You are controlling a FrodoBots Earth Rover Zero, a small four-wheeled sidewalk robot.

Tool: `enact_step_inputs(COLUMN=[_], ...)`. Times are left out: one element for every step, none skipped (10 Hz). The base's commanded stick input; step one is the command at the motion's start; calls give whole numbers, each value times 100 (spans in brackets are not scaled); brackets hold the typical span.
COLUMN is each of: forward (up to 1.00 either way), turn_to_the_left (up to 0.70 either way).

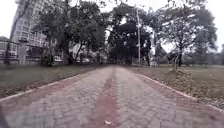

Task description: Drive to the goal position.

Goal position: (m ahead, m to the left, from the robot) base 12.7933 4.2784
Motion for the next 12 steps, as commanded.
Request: enact_step_inputs(forward=[70, 70, 70, 70, 70, 70, 70, 70, 70, 70, 70, 70], turn_to_the_left=[0, 0, 0, 0, 0, 0, 0, 0, 0, 0, 0, 0])
